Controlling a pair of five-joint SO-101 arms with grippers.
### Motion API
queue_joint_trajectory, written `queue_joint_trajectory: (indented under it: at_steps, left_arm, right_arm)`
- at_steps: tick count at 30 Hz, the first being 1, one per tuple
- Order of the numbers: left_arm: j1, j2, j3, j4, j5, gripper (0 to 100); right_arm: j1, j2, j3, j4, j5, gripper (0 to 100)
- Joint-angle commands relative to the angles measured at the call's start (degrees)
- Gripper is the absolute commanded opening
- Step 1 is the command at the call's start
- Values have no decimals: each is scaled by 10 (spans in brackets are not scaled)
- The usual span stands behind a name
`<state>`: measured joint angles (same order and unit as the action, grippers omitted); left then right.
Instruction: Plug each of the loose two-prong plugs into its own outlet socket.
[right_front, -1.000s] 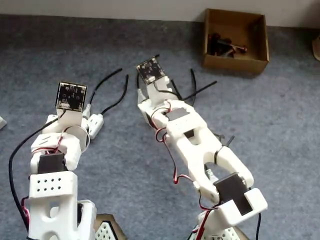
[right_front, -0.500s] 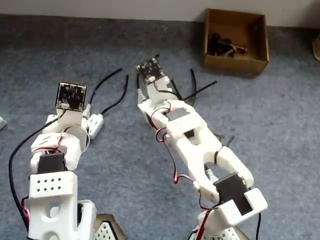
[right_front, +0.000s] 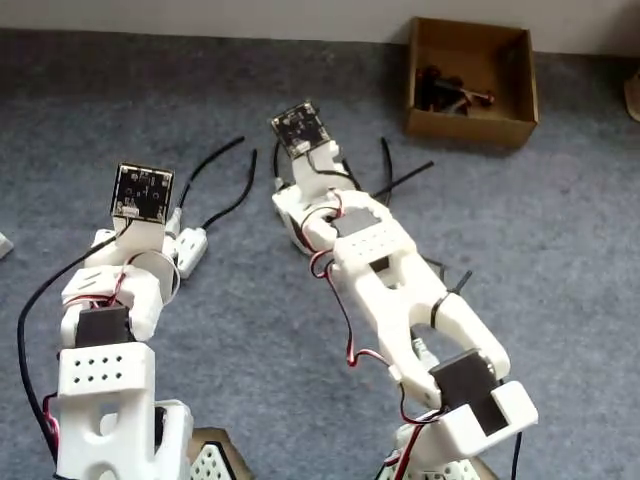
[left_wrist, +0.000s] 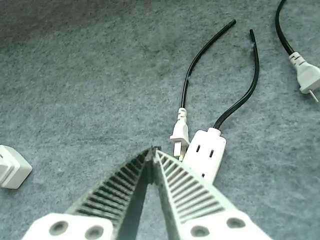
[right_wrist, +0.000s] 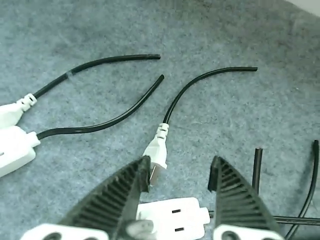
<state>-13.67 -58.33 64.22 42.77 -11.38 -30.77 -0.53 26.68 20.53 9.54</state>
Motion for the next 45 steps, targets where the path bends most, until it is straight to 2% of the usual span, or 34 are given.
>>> queue_joint_trajectory:
  at_steps: [1,11,18,37,45]
  left_arm:
    - [12,-7,-5,-11,4,5]
    - [12,-7,-5,-11,4,5]
    - [12,-7,-5,-11,4,5]
    - [12,-7,-5,-11,4,5]
    - [12,-7,-5,-11,4,5]
  right_arm:
    - [11,-44,-34,5,-4,191]
    - [36,-45,-70,9,-6,191]
    - [33,-41,-113,86,-3,227]
    - [36,-46,-119,84,-6,232]
    - [38,-46,-185,87,-7,232]
